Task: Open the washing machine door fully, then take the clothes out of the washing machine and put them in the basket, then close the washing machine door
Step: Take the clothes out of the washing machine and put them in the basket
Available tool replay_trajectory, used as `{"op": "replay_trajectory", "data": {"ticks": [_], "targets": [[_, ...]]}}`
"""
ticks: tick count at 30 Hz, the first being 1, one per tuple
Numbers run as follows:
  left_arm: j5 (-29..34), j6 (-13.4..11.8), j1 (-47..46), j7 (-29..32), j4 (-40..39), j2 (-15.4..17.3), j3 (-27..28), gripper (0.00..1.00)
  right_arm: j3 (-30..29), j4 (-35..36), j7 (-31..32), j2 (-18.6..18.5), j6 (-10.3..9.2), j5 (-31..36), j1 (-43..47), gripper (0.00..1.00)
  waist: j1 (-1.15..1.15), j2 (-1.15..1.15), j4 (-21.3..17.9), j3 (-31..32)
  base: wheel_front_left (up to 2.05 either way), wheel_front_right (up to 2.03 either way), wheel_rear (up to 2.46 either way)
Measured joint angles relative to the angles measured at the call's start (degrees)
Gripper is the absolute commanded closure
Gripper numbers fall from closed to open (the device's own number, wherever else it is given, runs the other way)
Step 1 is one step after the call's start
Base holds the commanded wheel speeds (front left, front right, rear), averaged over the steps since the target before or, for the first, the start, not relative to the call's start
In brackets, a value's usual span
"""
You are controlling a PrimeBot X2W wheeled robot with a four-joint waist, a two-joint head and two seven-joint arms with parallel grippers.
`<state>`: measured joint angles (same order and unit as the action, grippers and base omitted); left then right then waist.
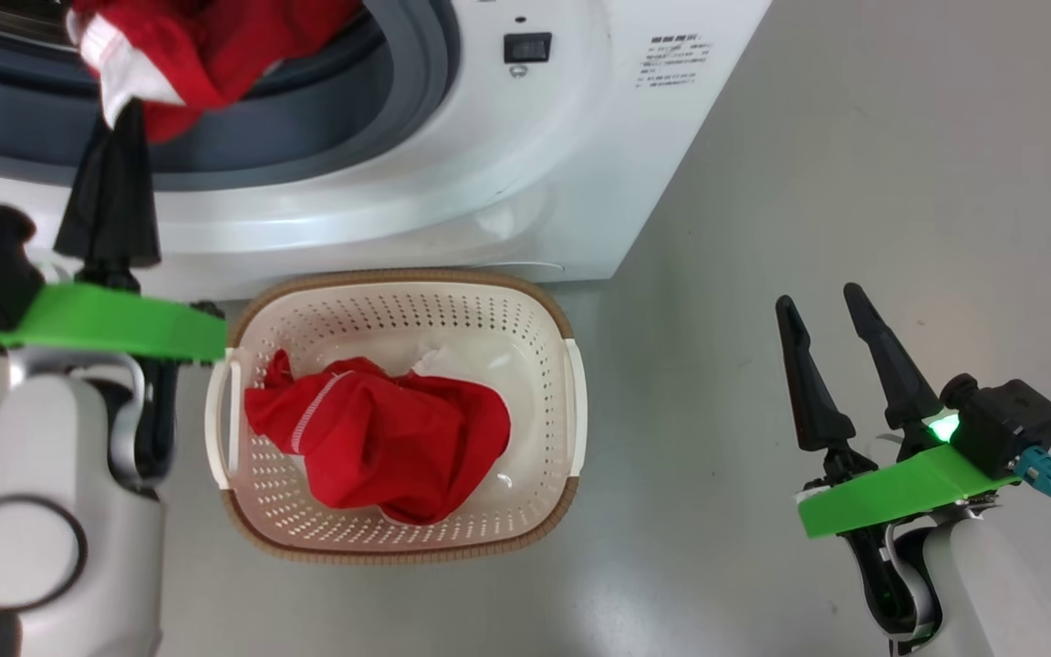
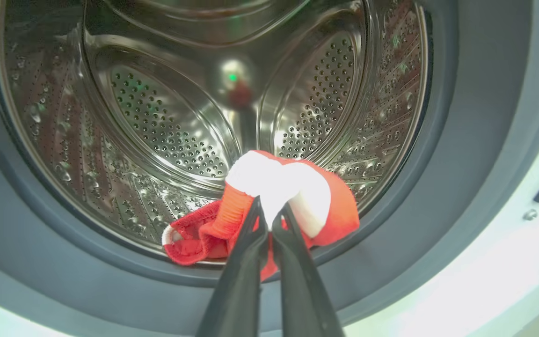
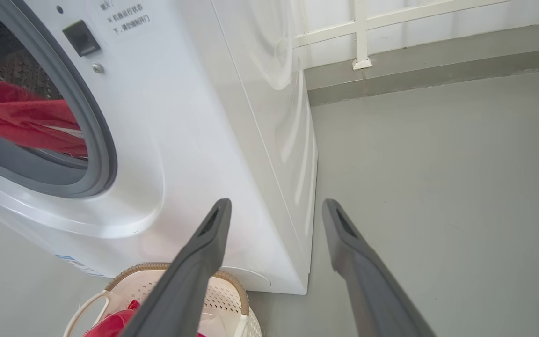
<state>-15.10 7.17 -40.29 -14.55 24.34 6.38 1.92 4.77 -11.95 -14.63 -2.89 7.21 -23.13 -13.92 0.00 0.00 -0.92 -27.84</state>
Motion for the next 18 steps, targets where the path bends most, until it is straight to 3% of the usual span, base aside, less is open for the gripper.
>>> {"op": "replay_trajectory", "data": {"ticks": [18], "targets": [[-0.09,0.00,12.69,-0.01,-19.29,-1.41,3.10,1.00,-0.76,-0.14,0.00,0.01,0.00,0.18,2.31,0.00,0.00,0.00,1.44,2.85,0.00,0.00,0.00]]}}
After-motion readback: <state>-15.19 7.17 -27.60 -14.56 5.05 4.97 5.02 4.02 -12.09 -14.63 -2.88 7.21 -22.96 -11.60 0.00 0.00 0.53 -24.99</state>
